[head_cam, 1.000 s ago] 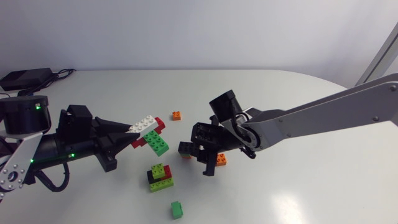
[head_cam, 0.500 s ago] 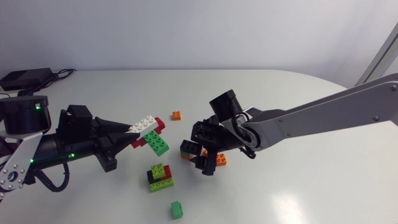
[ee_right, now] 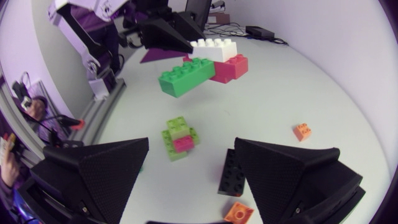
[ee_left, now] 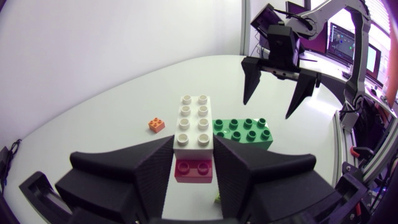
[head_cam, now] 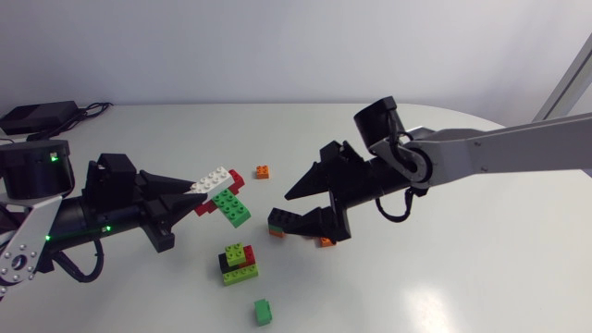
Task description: Disassemble duplo
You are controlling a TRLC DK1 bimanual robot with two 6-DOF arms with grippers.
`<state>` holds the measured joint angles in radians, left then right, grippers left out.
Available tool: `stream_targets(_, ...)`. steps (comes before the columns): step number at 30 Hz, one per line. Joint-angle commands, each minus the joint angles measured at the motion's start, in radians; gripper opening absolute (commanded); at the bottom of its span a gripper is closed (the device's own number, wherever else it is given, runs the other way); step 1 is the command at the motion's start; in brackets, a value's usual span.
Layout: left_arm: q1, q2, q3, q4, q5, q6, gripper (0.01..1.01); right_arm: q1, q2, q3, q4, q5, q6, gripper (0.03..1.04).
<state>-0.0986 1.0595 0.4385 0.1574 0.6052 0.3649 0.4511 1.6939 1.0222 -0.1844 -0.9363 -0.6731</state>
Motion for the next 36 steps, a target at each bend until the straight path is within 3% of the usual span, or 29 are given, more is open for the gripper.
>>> stream_targets(1,-0.01,-0.016,-0.011,0.033,-0.016,-0.012,0.03,-0.04,0.052,0.085,-0.09,-0.107,0.024,0.99)
stream_targets(4,-0.026,-0.026,-0.02,0.037,-0.032,-0.007,0.03,-0.054,0.105,0.151,-0.21,-0.2,-0.005,0.99)
stream_targets(13,-0.087,-0.069,-0.046,0.034,-0.042,0.014,0.03,-0.025,0.234,0.282,-0.431,-0.257,-0.072,0.99)
stream_targets(28,-0.202,-0.07,-0.076,0.036,-0.12,0.066,0.03,0.012,0.254,0.288,-0.454,-0.259,-0.086,0.99)
stream_targets(36,-0.236,-0.072,-0.084,0.041,-0.14,0.072,0.031,0.052,0.285,0.32,-0.632,-0.295,-0.261,0.99)
